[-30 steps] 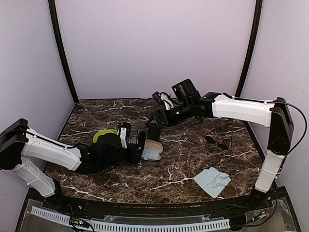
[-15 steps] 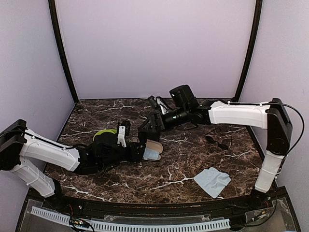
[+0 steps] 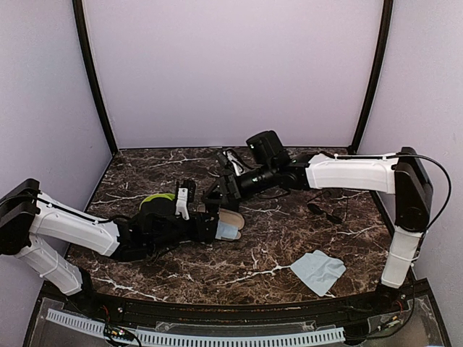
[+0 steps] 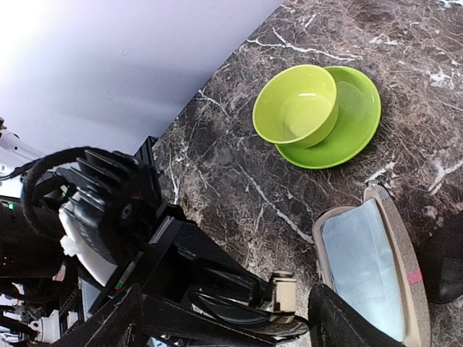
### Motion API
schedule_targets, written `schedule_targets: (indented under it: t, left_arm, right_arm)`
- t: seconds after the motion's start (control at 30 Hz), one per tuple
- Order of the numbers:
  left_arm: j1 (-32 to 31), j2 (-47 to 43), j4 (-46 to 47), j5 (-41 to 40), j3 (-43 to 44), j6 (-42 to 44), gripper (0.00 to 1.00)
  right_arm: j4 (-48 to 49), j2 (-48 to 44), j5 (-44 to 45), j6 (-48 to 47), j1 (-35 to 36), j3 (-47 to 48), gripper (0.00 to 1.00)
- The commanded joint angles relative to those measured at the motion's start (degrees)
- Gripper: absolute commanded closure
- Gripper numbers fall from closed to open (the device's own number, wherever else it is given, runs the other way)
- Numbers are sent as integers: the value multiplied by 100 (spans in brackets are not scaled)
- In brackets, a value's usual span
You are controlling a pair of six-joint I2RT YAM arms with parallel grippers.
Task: Organize the sunglasses
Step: Adjust the sunglasses.
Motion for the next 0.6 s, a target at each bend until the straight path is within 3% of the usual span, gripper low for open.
schedule_targets:
  t: [0.0,0.57]
  left_arm:
    - [-17,-80,130,0,-12,12,70]
    - [-17,-471,244,-205,-344,-82,73]
  right_arm:
    - [93,72,-121,-23,123,281,22]
    - [-280,-383,449,-316,-184,-45,20]
